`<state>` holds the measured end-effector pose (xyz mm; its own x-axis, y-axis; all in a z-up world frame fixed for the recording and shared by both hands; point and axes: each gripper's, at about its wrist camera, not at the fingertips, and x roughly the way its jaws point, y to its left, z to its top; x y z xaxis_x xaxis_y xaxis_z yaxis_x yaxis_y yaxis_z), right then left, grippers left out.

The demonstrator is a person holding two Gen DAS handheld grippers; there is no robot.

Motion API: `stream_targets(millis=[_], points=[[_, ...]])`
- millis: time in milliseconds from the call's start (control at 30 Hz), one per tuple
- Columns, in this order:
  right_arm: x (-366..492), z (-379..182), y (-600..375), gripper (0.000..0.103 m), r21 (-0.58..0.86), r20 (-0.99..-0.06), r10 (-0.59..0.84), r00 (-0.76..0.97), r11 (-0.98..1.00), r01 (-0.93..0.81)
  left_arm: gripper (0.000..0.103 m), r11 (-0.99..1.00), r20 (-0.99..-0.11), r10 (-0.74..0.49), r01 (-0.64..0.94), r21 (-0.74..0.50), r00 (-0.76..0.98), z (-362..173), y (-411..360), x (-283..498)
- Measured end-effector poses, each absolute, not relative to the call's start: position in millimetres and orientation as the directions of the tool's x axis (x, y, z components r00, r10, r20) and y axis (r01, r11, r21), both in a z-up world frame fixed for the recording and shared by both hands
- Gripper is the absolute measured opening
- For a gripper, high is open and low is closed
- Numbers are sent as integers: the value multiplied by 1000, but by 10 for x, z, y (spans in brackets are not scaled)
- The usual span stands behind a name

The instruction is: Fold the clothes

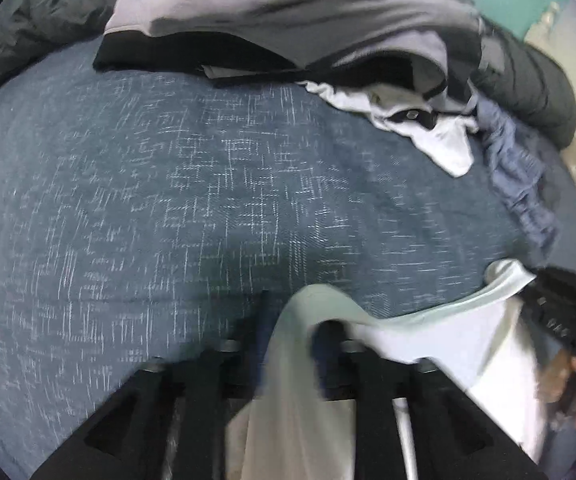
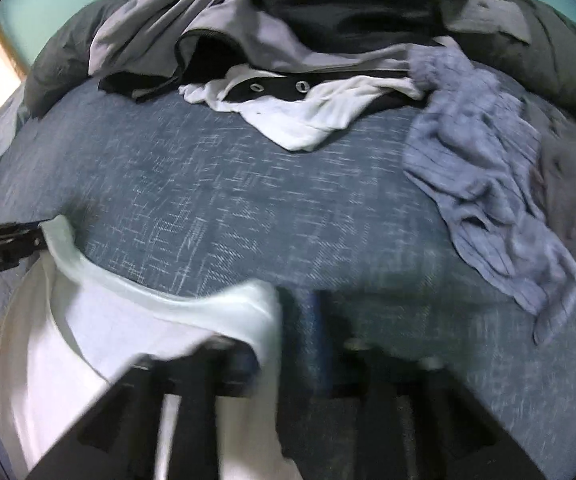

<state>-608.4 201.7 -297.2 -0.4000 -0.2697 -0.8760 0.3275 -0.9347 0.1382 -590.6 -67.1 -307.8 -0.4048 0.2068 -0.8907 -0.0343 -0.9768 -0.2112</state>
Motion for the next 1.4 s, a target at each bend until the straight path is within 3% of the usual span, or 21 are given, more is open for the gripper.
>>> stream_targets(millis=[67,400,600,733,800,867,1067,1233,1300,1333,1400], points=[[-6023,-2945,2126,52,173,-870,-290,-399,-937,304,54,-972,-885,229,-46,-231,-405,-3037,-688,-5834],[-6118,-2787,2201,52,240,-856,-318,-407,-943,232,54,-971,-862,224,-26,-239,-455,-2925,-741,-5825],[-6295,-2983,2274,53,395,-842,-416,-344,-909,133,54,-976,-860,194,-8,-216,-471,-2973,-786,-5931],[-6318,-3063,2119,53,263,-899,-325,-293,-936,233,54,-964,-854,228,12,-264,-468,-3009,-844,-5993],[-6272,-3032,2068,53,223,-904,-311,-294,-929,297,54,-973,-861,217,-30,-230,-459,-3030,-773,-5996],[-6220,-2940,2133,53,250,-876,-346,-336,-921,298,54,-982,-862,189,-70,-177,-470,-3026,-694,-5969],[-6063,-2754,2247,53,316,-794,-437,-423,-891,326,54,-964,-819,257,-74,-256,-512,-2845,-769,-5864],[-6144,-3035,2198,57,311,-881,-388,-270,-906,288,55,-965,-812,257,-97,-243,-523,-2759,-772,-5831],[-6113,-2986,2160,57,263,-882,-355,-309,-916,302,55,-970,-817,243,-114,-215,-524,-2772,-750,-5804],[-6102,-2950,2157,57,257,-878,-352,-325,-918,301,54,-972,-821,236,-123,-201,-520,-2791,-749,-5793],[-6080,-2878,2151,57,248,-865,-349,-359,-922,298,39,-980,-838,195,-142,-141,-510,-2873,-738,-5781]])
